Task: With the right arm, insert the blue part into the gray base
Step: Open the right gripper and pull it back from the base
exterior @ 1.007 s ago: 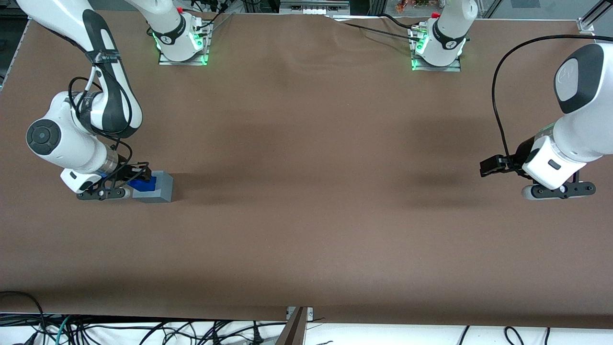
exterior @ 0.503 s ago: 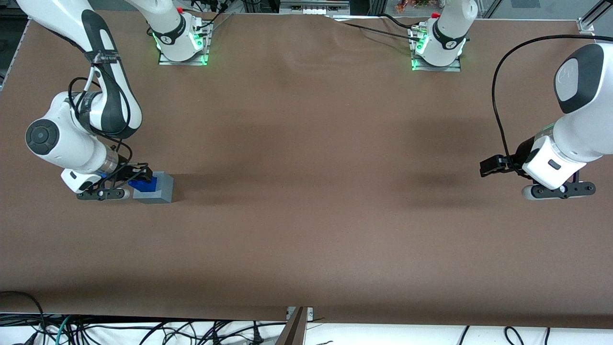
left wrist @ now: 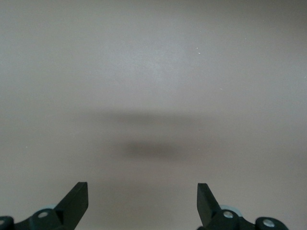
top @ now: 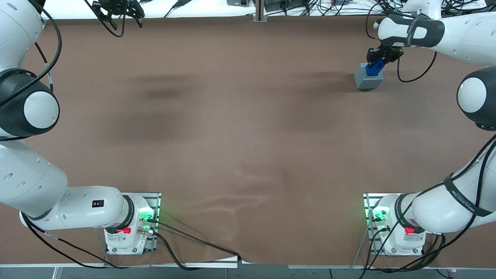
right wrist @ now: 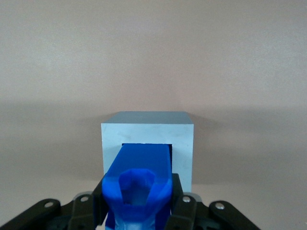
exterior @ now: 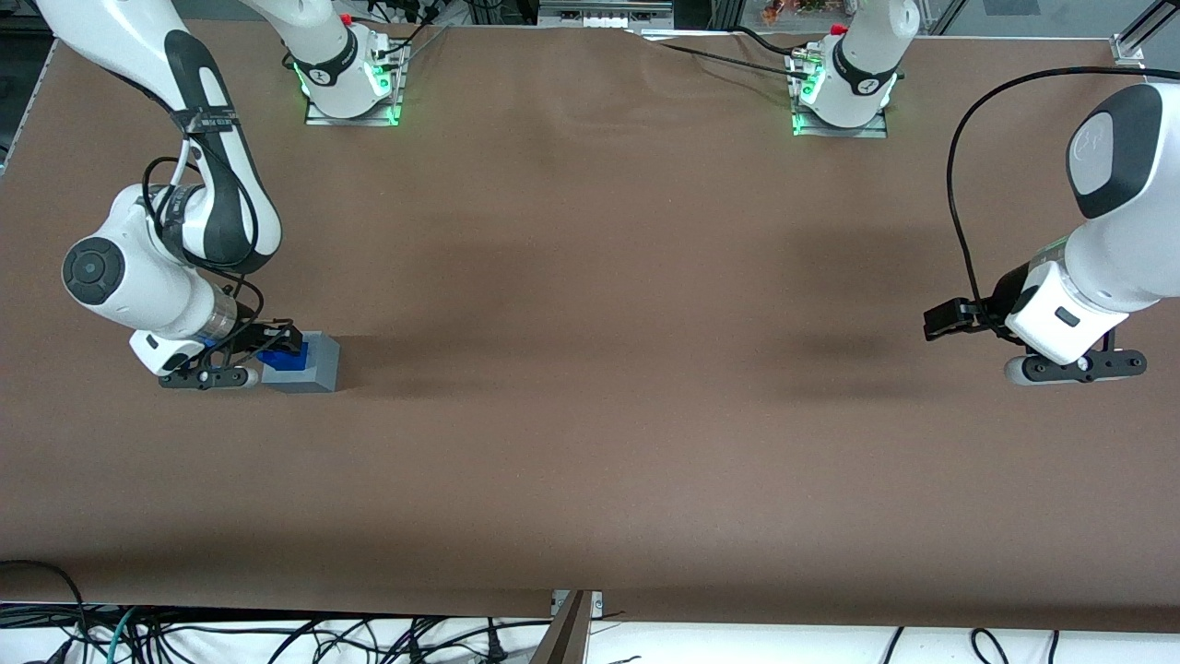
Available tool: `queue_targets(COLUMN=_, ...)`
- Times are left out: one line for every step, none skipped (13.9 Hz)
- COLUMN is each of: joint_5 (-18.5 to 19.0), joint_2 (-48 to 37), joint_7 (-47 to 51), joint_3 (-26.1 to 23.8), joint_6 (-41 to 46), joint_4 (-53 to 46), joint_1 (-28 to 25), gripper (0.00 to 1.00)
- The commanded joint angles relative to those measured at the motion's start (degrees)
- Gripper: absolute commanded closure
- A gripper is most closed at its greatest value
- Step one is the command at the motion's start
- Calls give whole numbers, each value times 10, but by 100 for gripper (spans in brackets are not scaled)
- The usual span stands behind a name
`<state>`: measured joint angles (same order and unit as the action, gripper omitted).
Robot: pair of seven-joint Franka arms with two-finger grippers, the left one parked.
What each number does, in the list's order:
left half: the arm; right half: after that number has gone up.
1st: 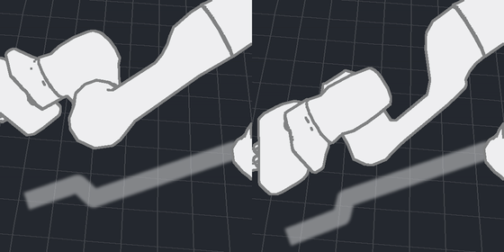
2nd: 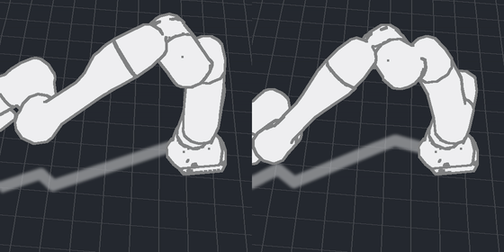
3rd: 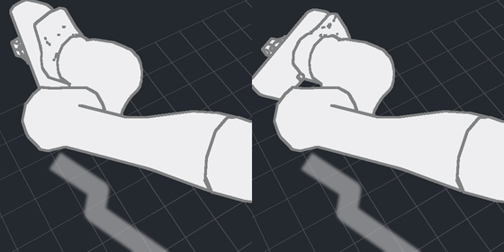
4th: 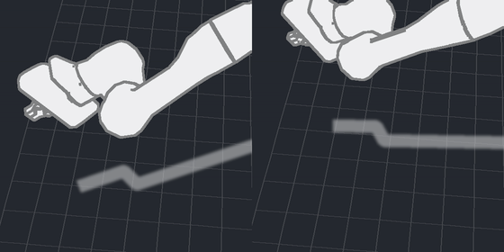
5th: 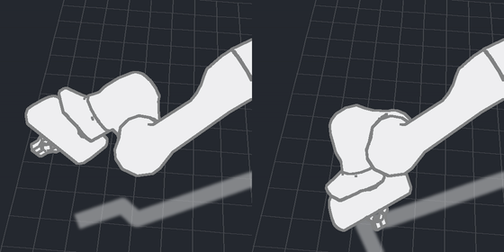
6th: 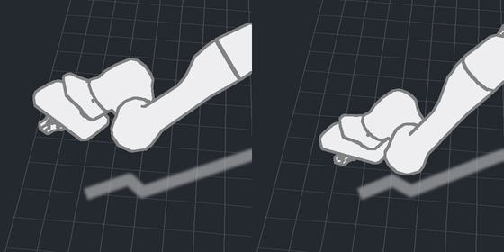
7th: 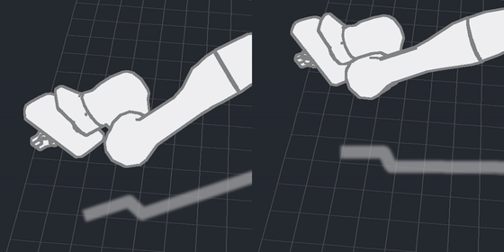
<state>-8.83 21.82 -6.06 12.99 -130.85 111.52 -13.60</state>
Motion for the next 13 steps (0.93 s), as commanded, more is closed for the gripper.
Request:
queue_targets(joint_5=-8, joint_2=-8, joint_7=-2, joint_3=-6, joint_6=-2, joint_4=5, joint_1=3, gripper=0)
queue_targets(joint_5=-8, joint_2=-14, joint_7=-2, joint_3=-6, joint_6=1, joint_4=5, joint_1=3, gripper=0)
queue_targets(joint_5=-8, joint_2=-24, joint_7=-3, joint_3=-5, joint_6=2, joint_4=5, joint_1=2, gripper=0)
queue_targets(joint_5=-8, joint_2=-29, joint_7=-3, joint_3=-5, joint_6=2, joint_4=6, joint_1=3, gripper=0)
queue_targets(joint_5=-8, joint_2=-38, joint_7=-3, joint_3=-5, joint_6=3, joint_4=6, joint_1=2, gripper=0)
queue_targets(joint_5=-8, joint_2=-54, joint_7=-3, joint_3=-5, joint_6=12, joint_4=7, joint_1=2, gripper=0)
queue_targets(joint_5=-5, joint_2=-78, joint_7=-3, joint_3=-4, joint_6=26, joint_4=6, joint_1=2, gripper=0)
queue_targets(joint_5=-4, joint_2=-105, joint_7=-3, joint_3=-2, joint_6=50, joint_4=4, joint_1=2, gripper=0)
queue_targets(joint_5=-3, joint_2=-131, joint_7=-2, joint_3=-1, joint_6=87, joint_4=-3, joint_1=2, gripper=0)
queue_targets(joint_5=-3, joint_2=-151, joint_7=-2, joint_3=6, joint_6=129, joint_4=-22, joint_1=2, gripper=0)
queue_targets(joint_5=-2, joint_2=-164, joint_7=3, joint_3=12, joint_6=184, joint_4=-52, joint_1=3, gripper=0)
queue_targets(joint_5=8, joint_2=-172, joint_7=12, joint_3=12, joint_6=235, joint_4=-83, joint_1=7, gripper=0)
queue_targets(joint_5=21, joint_2=-176, joint_7=22, joint_3=8, joint_6=280, joint_4=-120, joint_1=16, gripper=0)
